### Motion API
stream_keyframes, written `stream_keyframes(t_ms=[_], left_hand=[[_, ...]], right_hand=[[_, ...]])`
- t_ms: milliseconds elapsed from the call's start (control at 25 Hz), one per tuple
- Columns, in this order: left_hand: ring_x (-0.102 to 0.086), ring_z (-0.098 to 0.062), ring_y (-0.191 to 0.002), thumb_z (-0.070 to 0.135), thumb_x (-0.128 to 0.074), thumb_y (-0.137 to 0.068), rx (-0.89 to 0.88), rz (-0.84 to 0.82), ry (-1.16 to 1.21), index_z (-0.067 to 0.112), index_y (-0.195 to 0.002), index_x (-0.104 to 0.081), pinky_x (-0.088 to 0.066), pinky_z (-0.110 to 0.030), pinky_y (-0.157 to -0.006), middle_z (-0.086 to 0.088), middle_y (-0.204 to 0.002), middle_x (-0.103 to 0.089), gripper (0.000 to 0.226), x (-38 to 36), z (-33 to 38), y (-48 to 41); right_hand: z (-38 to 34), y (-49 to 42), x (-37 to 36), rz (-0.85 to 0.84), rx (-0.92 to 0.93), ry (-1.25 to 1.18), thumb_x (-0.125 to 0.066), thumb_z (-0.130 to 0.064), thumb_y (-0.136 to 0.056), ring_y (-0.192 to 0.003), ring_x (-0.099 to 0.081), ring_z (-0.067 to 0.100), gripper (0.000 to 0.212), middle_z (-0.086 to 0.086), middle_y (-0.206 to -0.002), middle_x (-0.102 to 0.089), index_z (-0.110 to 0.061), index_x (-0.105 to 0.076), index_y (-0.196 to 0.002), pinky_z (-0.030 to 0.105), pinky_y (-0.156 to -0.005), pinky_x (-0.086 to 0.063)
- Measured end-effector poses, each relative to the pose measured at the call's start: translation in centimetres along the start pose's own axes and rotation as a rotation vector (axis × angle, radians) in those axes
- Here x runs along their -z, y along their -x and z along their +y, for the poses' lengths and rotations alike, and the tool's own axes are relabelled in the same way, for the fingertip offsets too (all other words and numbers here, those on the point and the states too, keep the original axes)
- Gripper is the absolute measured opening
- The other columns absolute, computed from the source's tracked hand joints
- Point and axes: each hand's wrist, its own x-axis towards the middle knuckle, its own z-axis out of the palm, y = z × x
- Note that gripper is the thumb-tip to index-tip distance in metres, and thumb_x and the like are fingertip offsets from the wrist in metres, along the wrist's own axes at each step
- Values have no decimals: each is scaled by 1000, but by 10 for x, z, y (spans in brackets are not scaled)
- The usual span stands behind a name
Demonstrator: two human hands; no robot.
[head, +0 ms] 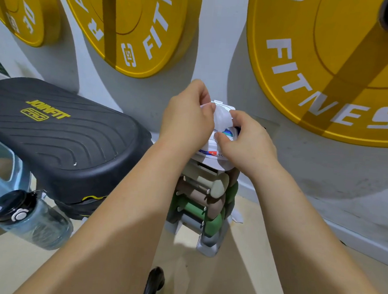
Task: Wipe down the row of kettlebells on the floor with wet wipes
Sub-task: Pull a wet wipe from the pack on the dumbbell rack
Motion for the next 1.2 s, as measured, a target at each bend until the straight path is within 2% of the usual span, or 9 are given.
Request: stream_keyframes(t_ms=[120,200,320,480,720,880,1000,1120,1200], left_hand=[[-61,-20,-79,24,-60,-98,-132,21,-66,22,-92,-55,-48,-30,-59,3,-85,-64,8,2,4,3],[-62,-18,-79,21,-61,-97,-158,72,104,18,-92,-56,-53,-31,-64,4,-83,-62,8,4,8,-1],[-58,-11,-79,23,-64,-96,29,-5,336,12,-102,-58,-50,-25,-65,2,-91,-60,14,6,10,-2],[-55,-15,-71,26,-72,-89,186,-254,189,3,-97,-64,-49,-30,-64,-10,-87,-66,25,1,-10,5],[-50,-8,-64,15,-60,-98,-9,-101,297,1,-89,-63,-46,-22,-54,-14,-79,-62,17,6,-1,2],[-50,-1,-60,16,-59,-101,12,83,519,11,-88,-60,-44,-13,-54,2,-74,-57,13,14,8,0],[-48,-1,-63,23,-58,-101,32,263,452,15,-90,-57,-43,-15,-57,6,-74,-54,14,24,6,-6],[-51,-12,-70,26,-57,-100,102,223,318,10,-92,-61,-45,-28,-62,-4,-79,-59,19,30,-7,-7],[-58,-21,-78,27,-57,-101,176,132,274,8,-98,-64,-52,-32,-67,-12,-91,-65,21,31,-15,-2]], right_hand=[[1,-2,0,-13,7,2,-64,-41,-83,-98,-60,22,32,-9,-105,-65,-34,-58,-113,46,-87,-53],[1,-4,0,-15,-1,24,-64,-43,-83,-95,-60,24,24,-7,-102,-62,-30,-63,-103,45,-85,-53],[0,-4,-1,-10,-14,44,-62,-45,-84,-96,-57,22,23,-7,-110,-60,-31,-68,-101,43,-87,-51],[-3,-2,-1,-11,-6,27,-58,-47,-85,-94,-57,22,23,-7,-108,-61,-34,-71,-98,43,-88,-51],[-8,3,2,-14,-13,41,-58,-52,-85,-93,-55,22,20,-7,-101,-57,-33,-61,-81,47,-95,-47],[-12,4,6,-58,-29,104,-54,-46,-87,-95,-51,19,15,-10,-106,-55,-36,-64,-90,52,-107,-39],[-20,5,9,8,6,162,-56,-39,-86,-102,-52,17,20,-9,-115,-59,-34,-69,-99,52,-110,-37],[-27,8,8,-68,22,237,-53,-48,-88,-100,-49,12,29,-11,-121,-59,-32,-71,-104,49,-117,-26],[-28,11,3,-133,47,328,-46,-49,-92,-114,-54,15,34,-10,-130,-55,-32,-71,-108,50,-122,-10]])
